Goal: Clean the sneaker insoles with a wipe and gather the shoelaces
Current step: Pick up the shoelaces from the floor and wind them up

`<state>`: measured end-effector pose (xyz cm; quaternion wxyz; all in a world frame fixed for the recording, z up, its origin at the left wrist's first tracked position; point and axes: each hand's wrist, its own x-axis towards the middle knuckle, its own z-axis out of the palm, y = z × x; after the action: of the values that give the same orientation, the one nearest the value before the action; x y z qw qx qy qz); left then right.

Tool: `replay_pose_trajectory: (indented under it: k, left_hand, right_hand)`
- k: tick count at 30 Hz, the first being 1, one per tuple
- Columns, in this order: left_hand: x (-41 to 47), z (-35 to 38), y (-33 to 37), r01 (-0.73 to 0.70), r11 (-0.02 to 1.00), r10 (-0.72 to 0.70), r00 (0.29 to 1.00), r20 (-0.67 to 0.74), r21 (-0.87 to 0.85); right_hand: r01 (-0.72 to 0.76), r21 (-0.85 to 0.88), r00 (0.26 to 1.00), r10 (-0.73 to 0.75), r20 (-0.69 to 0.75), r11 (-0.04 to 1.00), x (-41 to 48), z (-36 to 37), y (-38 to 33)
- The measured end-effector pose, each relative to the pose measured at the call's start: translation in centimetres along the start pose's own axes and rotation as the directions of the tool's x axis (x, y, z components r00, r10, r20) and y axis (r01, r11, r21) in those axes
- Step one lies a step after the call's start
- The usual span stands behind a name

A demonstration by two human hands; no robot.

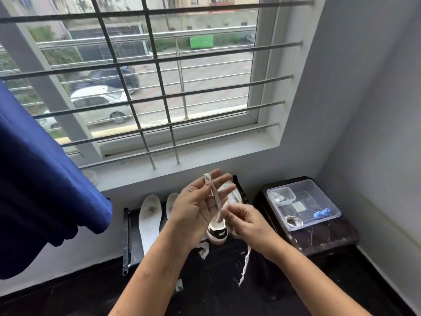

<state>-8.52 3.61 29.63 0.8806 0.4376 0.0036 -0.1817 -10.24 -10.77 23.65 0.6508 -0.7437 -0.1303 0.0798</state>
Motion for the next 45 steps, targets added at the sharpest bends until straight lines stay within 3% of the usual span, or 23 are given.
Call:
replay_pose_trajectory:
  k: [3, 6, 10, 13, 19, 27, 31, 35, 39, 45]
  left_hand:
    - [0.7, -0.7, 0.2, -0.084, 0.993, 0.092, 0.992, -0.089, 0.088]
    - [1.0, -1.1, -0.4, -0.097, 0.902, 0.154, 0.983, -0.104, 0.42]
    - [0.2, -0.8, -1.8, 0.049, 0.752, -0.044, 0.999, -0.024, 0.658]
    - [-1.1, 0.3, -2.0, 0.145, 0.772, -0.202, 0.979, 0.023, 0.619]
    - [-2.5, 2.8, -0.7, 0.193, 0.9, -0.267, 0.953, 0.145, 0.391]
    - [-2.7, 2.8, -0.1, 0.089, 0.987, -0.083, 0.995, -0.051, 0.134]
    - [-1.9, 1.9, 0.5, -0.033, 0.997, 0.042, 0.989, -0.14, 0.066]
    - [-1.3, 0.6, 0.6, -0.095, 0.988, 0.12, 0.97, -0.211, 0.122]
    - [-1.2, -0.3, 0.1, -0.083, 0.949, 0.15, 0.967, -0.205, 0.305]
    - [-1.3, -0.6, -1.8, 0.139, 0.794, -0.117, 0.99, -0.075, 0.592]
  right_hand:
    - [0.012, -0.156, 0.994, 0.006, 0.111, 0.988, -1.3, -0.5, -0.7]
    - [0.031, -0.294, 0.986, 0.019, 0.167, 0.955, -1.6, -1.8, -1.8]
    - [0.024, -0.248, 0.991, 0.009, 0.132, 0.968, -1.2, -3.9, -4.0]
    - [0.063, -0.158, 0.995, -0.05, 0.086, 0.985, -0.5, -5.2, -5.5]
    - [0.024, 0.028, 0.998, -0.023, -0.052, 0.999, 0.8, -4.7, -4.9]
    - [-0.004, 0.138, 0.996, 0.017, -0.092, 0.99, 0.2, -1.3, -1.8]
    - [-0.049, 0.015, 0.998, 0.05, -0.023, 0.999, -0.5, 0.1, -1.4]
    - [-0.048, -0.154, 0.992, 0.065, 0.107, 0.987, -1.3, 0.3, -1.4]
    - [0.02, -0.365, 0.986, 0.042, 0.164, 0.931, -1.2, -1.2, -3.0]
    - [0.112, -0.368, 0.989, -0.068, 0.131, 0.923, 0.5, -3.3, -6.3]
